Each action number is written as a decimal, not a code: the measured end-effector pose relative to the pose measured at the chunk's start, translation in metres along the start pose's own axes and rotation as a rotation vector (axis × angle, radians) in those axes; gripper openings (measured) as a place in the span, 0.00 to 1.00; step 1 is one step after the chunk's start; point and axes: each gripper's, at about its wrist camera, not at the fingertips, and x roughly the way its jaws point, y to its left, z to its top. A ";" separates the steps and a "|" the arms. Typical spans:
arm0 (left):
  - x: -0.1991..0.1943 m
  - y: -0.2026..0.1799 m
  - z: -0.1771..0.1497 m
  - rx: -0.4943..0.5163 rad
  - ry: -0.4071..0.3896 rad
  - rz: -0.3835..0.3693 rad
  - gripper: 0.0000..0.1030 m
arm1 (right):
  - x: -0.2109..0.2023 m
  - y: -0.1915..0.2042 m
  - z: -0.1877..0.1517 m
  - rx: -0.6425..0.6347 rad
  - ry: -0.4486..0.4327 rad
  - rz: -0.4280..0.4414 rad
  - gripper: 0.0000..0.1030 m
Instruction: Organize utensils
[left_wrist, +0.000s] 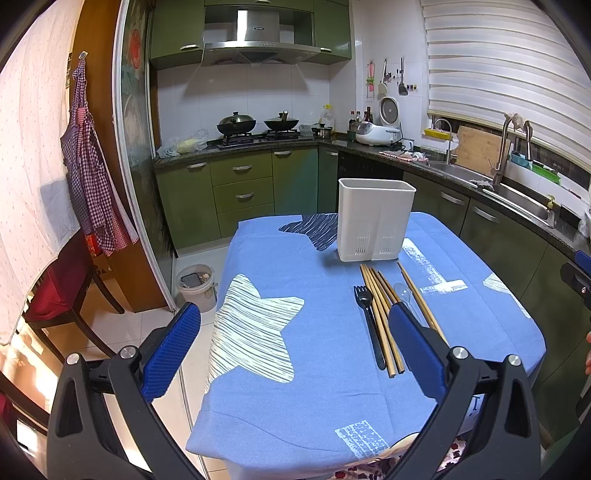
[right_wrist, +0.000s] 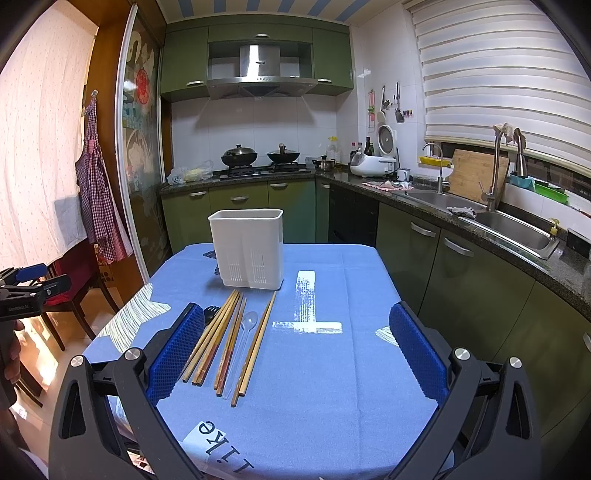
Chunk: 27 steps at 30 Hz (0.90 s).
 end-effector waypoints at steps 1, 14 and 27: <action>0.000 0.000 0.000 0.001 0.001 -0.001 0.94 | 0.002 0.000 0.000 0.000 0.003 0.000 0.96; 0.052 -0.014 0.021 0.062 0.108 -0.050 0.94 | 0.061 -0.007 0.016 -0.063 0.140 -0.023 0.96; 0.208 -0.062 0.032 0.097 0.537 -0.141 0.94 | 0.214 -0.027 0.027 0.054 0.624 0.096 0.96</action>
